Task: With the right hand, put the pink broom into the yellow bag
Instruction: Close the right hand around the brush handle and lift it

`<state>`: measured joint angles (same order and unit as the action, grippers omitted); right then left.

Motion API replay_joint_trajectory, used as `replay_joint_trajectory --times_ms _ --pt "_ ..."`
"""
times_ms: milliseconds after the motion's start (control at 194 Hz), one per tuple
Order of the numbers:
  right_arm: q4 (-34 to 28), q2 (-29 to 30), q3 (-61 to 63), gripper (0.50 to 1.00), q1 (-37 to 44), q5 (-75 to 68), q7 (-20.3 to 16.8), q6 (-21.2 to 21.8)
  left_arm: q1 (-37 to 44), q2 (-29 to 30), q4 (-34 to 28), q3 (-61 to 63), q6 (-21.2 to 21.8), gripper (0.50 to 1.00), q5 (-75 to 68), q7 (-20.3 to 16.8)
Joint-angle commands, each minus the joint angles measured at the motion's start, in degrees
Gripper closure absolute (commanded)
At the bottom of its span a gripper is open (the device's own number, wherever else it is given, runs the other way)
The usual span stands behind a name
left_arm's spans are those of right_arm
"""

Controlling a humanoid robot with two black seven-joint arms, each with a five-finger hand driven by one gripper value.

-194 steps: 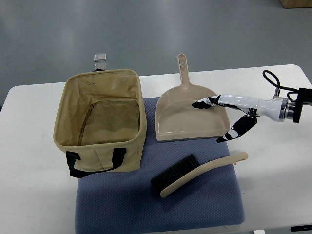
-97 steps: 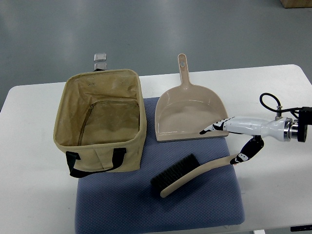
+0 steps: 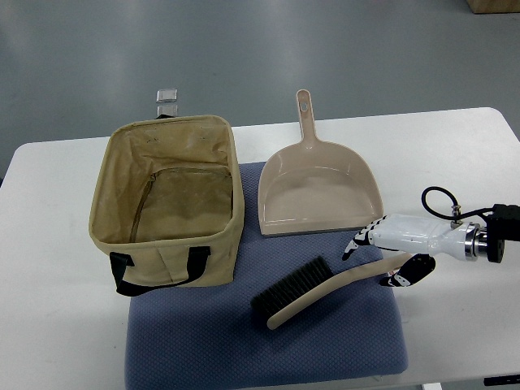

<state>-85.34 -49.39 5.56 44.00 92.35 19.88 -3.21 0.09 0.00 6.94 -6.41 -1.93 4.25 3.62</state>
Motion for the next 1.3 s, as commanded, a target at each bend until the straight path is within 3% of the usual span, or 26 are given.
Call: replay_joint_trajectory --times_ms 0,869,946,1029,1296 --pt "0.00 0.70 -0.03 0.834 0.04 0.46 -1.60 -0.21 0.00 0.00 0.00 0.00 -0.01 0.500 -0.03 -0.02" --pt "0.61 1.84 -1.87 0.830 -0.40 3.98 -3.98 -1.62 0.00 0.00 0.00 0.00 -0.01 0.500 0.06 -0.02" --pt "0.70 1.84 -1.87 0.863 -0.40 3.98 -4.06 -1.62 0.00 0.00 0.00 0.00 -0.01 0.500 0.06 -0.02" --pt "0.79 1.93 -1.87 1.000 -0.40 4.41 -4.15 -1.71 0.00 0.00 0.00 0.00 -0.01 0.500 -0.03 0.07" --pt "1.49 2.02 -1.78 1.000 0.39 4.50 -4.86 -3.20 0.00 0.00 0.00 0.00 -0.01 0.500 -0.03 -0.02"
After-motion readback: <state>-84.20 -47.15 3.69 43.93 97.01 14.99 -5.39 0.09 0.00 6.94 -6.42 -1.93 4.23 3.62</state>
